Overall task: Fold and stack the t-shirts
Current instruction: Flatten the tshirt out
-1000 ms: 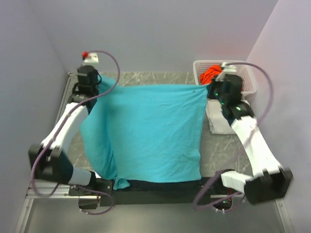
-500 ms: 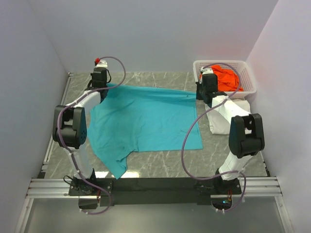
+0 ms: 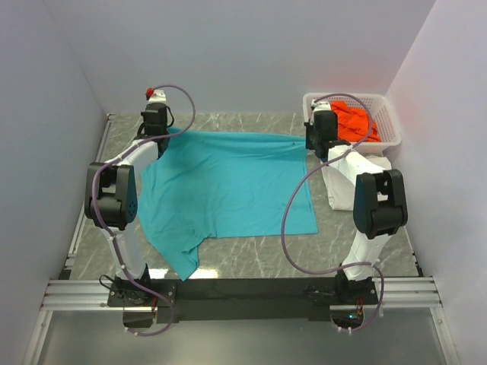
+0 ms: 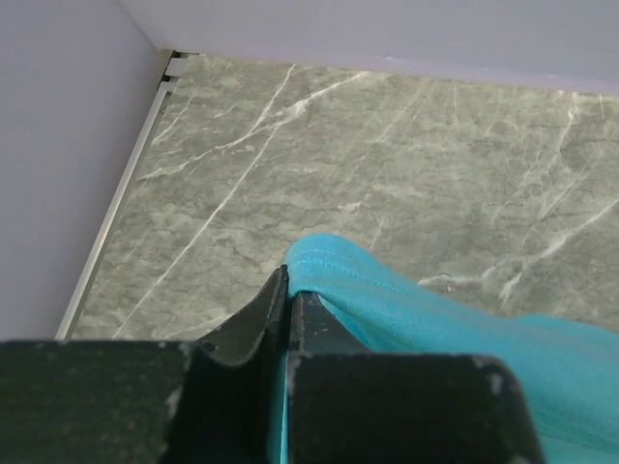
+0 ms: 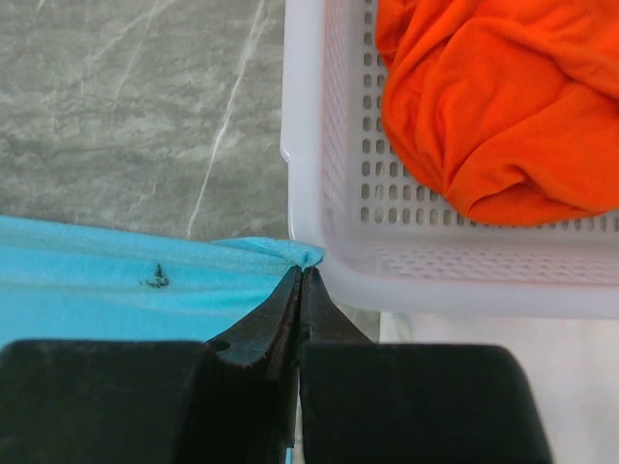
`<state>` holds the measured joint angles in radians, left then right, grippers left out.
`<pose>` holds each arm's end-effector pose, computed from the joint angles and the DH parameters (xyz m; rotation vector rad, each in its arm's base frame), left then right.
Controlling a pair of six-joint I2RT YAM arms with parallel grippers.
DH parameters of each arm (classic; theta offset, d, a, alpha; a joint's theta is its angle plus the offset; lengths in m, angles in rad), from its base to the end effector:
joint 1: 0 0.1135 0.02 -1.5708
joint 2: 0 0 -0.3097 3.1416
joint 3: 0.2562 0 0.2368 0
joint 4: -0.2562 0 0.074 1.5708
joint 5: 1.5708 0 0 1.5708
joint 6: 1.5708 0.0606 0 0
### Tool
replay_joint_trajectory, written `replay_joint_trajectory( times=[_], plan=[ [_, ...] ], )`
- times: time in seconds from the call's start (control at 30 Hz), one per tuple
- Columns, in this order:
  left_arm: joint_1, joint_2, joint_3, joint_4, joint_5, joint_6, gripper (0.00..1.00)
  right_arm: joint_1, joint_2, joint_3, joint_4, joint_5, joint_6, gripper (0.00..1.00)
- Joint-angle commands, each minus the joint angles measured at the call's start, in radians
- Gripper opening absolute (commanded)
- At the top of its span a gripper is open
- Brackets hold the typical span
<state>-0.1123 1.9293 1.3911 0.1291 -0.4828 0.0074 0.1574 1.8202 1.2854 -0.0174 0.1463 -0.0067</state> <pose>0.4734 -0.0251 0.2868 -0.1956 1.9427 0.4076 0.4341 0.0600 0.2782 -0.0871 2.1153 -0.0657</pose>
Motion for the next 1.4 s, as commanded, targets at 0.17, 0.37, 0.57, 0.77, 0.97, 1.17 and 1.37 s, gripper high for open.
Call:
replay_joint_trajectory(
  times=[0.17, 0.37, 0.57, 0.77, 0.97, 1.17, 1.37],
  plan=[
    [0.033, -0.082, -0.001, 0.014, -0.046, -0.061, 0.04, -0.006, 0.048, 0.092, 0.1, 0.023, -0.102, 0.0],
    [0.042, -0.121, -0.015, -0.057, -0.033, -0.078, 0.04, -0.002, 0.03, 0.058, 0.116, 0.022, -0.087, 0.0],
    [0.042, -0.164, 0.008, -0.196, 0.01, -0.122, 0.06, -0.002, 0.014, 0.063, 0.093, 0.041, -0.091, 0.0],
    [0.04, -0.185, 0.04, -0.324, 0.042, -0.149, 0.06, 0.001, -0.005, 0.061, 0.088, 0.067, -0.09, 0.0],
    [0.04, -0.213, 0.048, -0.408, 0.093, -0.192, 0.07, 0.004, -0.016, 0.048, 0.088, 0.079, -0.098, 0.0],
    [0.04, -0.149, 0.095, -0.378, 0.044, -0.175, 0.07, 0.014, -0.006, 0.068, 0.091, 0.079, -0.072, 0.0],
    [0.04, -0.032, 0.16, -0.264, 0.026, -0.17, 0.07, 0.016, 0.053, 0.123, 0.123, 0.125, -0.056, 0.0]
  ],
)
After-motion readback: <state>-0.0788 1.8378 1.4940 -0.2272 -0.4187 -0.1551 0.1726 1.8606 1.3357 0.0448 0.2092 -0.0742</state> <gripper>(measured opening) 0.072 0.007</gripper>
